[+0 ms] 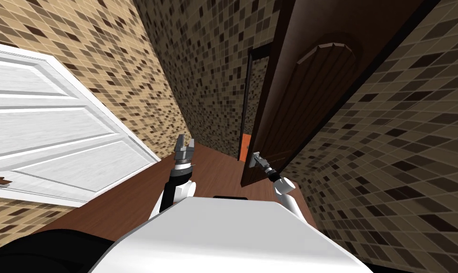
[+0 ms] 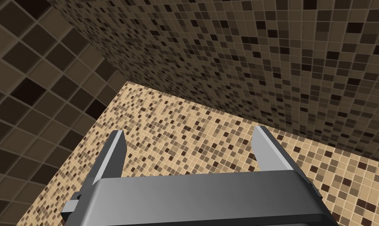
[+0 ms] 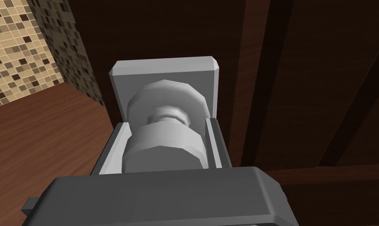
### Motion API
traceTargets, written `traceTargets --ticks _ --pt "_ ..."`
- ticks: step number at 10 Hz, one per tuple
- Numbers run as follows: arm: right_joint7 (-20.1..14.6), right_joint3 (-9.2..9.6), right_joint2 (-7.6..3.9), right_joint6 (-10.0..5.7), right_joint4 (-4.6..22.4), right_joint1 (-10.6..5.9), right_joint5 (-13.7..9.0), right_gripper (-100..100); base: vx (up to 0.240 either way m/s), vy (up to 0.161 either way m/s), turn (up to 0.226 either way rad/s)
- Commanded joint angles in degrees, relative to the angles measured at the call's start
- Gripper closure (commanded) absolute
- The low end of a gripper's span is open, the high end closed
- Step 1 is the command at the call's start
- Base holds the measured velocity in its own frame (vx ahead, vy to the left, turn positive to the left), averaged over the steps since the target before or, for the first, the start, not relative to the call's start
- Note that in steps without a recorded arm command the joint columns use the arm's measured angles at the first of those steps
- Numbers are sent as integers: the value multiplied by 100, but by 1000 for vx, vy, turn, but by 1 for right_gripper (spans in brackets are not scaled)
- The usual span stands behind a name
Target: Pull the door open
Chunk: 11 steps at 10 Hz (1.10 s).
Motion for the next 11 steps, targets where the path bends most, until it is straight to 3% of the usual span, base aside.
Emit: traceTargets --ticks 1,10,11 --pt "-20 17 -68 125 39 7 -20 100 -93 -74 97" --pt "-126 109 -424 781 242 42 -125 100 -167 -129 88" --pt "-127 121 -388 722 225 53 -106 100 -75 -62 32"
